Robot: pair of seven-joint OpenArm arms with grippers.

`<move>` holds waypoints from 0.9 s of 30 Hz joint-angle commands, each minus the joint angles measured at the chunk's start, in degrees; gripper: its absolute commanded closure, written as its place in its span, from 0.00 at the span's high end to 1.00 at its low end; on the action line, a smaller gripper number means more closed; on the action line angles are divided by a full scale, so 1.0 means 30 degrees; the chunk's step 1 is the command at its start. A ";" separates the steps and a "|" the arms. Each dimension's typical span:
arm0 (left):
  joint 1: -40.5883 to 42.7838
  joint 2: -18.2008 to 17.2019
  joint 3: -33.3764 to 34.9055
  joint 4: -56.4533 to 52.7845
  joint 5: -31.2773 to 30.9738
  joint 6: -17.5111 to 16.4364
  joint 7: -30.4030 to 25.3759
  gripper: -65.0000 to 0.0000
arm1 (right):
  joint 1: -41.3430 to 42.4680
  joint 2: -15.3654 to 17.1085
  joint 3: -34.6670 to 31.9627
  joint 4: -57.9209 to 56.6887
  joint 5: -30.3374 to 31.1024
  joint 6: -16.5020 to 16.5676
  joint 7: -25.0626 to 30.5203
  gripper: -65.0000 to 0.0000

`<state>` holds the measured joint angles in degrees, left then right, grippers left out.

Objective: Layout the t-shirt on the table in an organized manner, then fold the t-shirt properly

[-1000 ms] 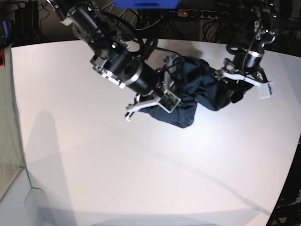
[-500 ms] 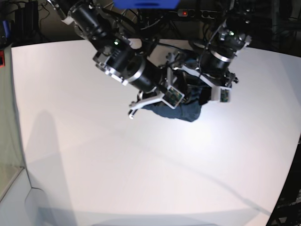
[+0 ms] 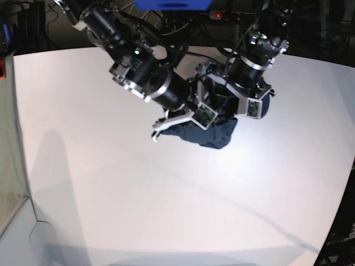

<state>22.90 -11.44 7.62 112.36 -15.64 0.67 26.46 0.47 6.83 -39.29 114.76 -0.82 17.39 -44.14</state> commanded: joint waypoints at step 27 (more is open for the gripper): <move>-0.3837 0.0107 0.2076 -0.2858 -0.0252 -0.0178 -0.0277 0.37 | -0.0113 -0.0123 -0.0604 0.0706 0.0259 0.0314 0.0750 0.00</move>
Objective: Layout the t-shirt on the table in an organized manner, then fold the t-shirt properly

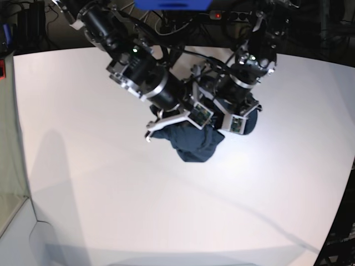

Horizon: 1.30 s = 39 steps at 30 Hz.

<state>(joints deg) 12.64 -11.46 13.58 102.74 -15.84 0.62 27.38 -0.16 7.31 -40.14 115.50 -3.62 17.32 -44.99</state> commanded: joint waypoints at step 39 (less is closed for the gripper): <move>0.2598 -0.1204 -0.7590 0.3336 -0.6399 -0.0193 -0.0085 0.01 | 0.0626 0.2383 0.1966 0.0283 0.1220 0.0336 0.1210 0.00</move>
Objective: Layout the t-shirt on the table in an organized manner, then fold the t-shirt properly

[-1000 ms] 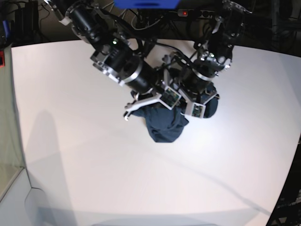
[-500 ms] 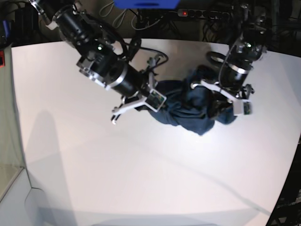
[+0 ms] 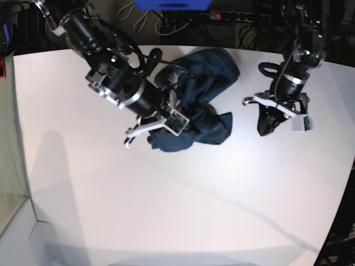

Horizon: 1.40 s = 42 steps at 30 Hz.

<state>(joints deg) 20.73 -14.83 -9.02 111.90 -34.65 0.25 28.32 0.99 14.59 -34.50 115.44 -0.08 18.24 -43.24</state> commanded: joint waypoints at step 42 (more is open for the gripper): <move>-0.4288 0.0650 0.7210 -0.1094 0.3595 -0.0011 0.3030 0.50 | 0.0269 -0.0365 0.0057 0.0305 0.0011 0.0030 0.0598 0.00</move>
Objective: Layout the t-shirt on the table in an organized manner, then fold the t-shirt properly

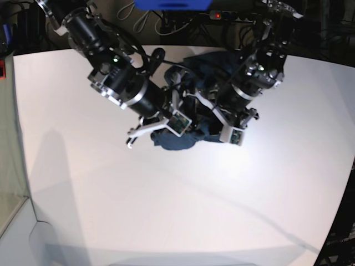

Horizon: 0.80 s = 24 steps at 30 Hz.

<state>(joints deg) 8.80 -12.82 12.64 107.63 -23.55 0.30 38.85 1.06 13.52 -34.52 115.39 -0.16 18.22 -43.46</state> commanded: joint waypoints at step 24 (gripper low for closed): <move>-0.0779 -0.0049 -0.0010 -0.1138 -0.0223 -0.0025 -0.0423 0.50 | 0.0628 0.0080 0.0123 0.0261 0.0040 0.0037 0.0671 0.00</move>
<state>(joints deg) 7.03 -12.69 12.86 102.91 -23.75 0.23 38.41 1.69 13.82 -34.52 115.26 -0.14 18.22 -43.72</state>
